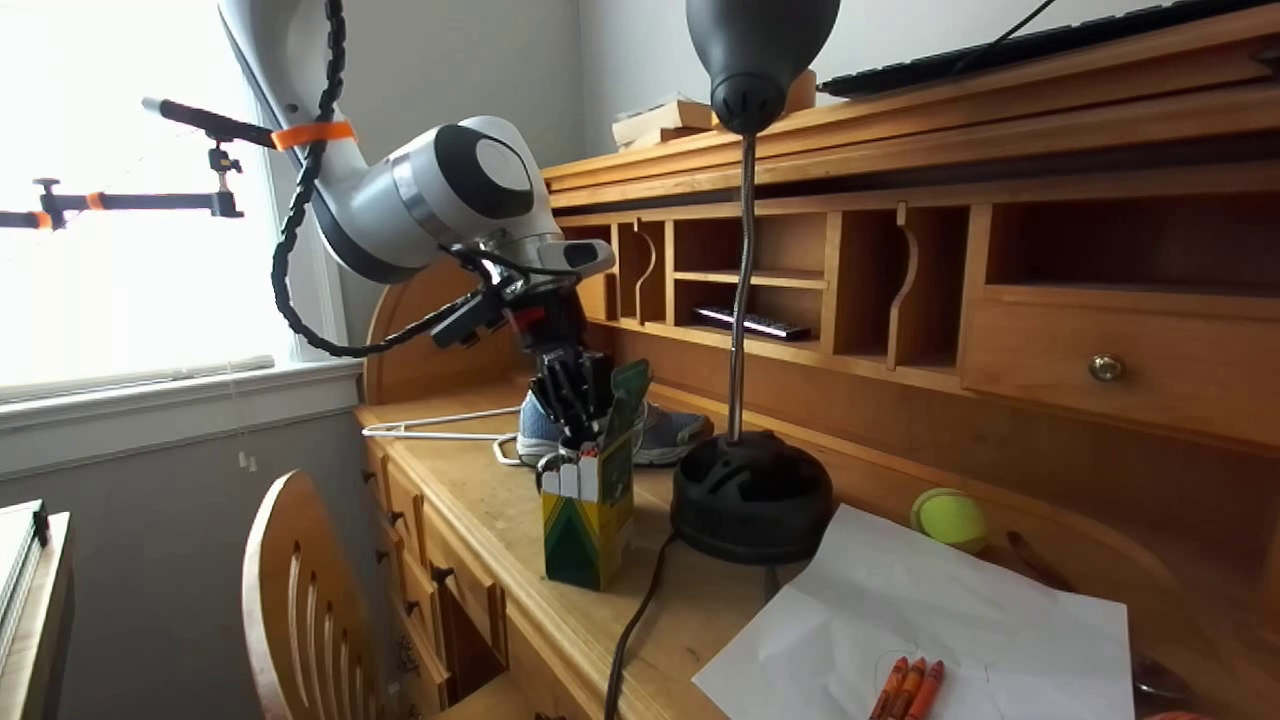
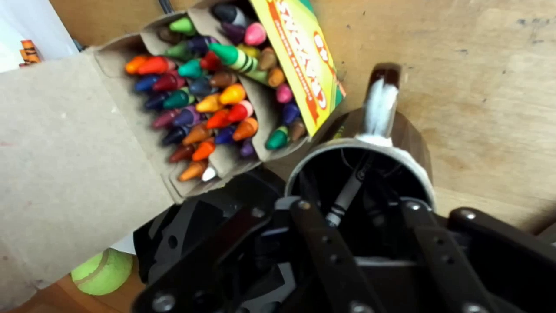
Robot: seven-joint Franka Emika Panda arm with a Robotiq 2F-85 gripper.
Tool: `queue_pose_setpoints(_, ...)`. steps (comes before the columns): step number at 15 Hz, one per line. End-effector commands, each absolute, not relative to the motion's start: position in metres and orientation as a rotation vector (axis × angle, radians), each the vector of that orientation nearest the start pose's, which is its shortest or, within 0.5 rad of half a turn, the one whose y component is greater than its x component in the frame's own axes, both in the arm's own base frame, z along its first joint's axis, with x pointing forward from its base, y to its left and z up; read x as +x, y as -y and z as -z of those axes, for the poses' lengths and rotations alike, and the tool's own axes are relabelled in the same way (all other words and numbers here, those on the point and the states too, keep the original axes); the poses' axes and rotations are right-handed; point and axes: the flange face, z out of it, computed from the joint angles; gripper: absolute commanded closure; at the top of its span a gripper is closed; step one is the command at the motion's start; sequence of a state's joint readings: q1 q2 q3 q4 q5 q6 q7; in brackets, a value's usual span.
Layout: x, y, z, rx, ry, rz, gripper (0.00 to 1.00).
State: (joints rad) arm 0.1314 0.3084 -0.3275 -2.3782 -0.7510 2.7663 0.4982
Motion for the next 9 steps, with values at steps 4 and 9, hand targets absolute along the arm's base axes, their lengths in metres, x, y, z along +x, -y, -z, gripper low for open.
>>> queue_pose_setpoints(4, 0.5044, 0.0774, -0.1939, -3.545, -0.038, 0.26, 0.7)
queue_pose_setpoints(9, 0.5085, 0.0756, -0.1888, -3.561, -0.073, 0.271, 0.84)
